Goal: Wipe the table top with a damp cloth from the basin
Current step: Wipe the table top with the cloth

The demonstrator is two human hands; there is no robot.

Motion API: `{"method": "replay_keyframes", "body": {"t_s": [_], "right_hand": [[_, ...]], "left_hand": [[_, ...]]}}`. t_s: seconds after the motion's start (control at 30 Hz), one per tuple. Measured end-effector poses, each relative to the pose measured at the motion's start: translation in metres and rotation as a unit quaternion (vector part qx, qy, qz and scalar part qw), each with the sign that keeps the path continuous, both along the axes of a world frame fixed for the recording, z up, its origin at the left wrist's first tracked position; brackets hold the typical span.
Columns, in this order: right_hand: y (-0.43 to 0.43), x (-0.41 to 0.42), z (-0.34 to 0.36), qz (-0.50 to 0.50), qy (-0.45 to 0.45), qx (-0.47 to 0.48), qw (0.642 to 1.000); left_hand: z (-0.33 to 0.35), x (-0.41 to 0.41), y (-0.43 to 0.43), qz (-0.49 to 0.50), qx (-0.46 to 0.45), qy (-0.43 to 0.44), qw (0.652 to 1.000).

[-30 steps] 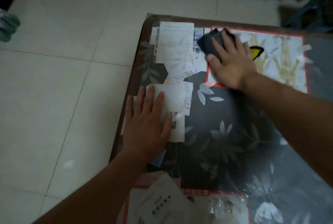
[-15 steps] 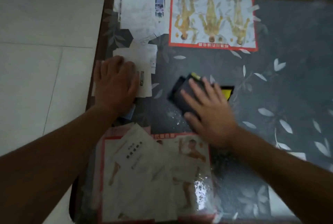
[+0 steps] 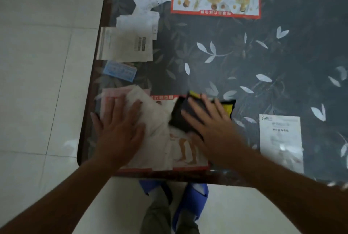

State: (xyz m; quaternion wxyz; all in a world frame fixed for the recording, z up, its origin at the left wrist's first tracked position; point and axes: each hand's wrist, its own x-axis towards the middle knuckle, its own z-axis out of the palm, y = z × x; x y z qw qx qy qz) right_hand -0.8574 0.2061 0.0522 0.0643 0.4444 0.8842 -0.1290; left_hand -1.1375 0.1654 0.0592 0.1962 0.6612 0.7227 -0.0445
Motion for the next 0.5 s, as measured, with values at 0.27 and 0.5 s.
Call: {"method": "replay_keyframes", "body": {"t_s": [0.27, 0.5], "right_hand": [[0.054, 0.062, -0.001, -0.337, 0.013, 0.011, 0.941], [-0.062, -0.102, -0.002, -0.127, 0.069, 0.004, 0.989]], "left_hand": [[-0.01, -0.001, -0.003, -0.007, 0.011, 0.006, 1.0], [-0.013, -0.014, -0.002, 0.05, 0.049, -0.227, 0.971]]}}
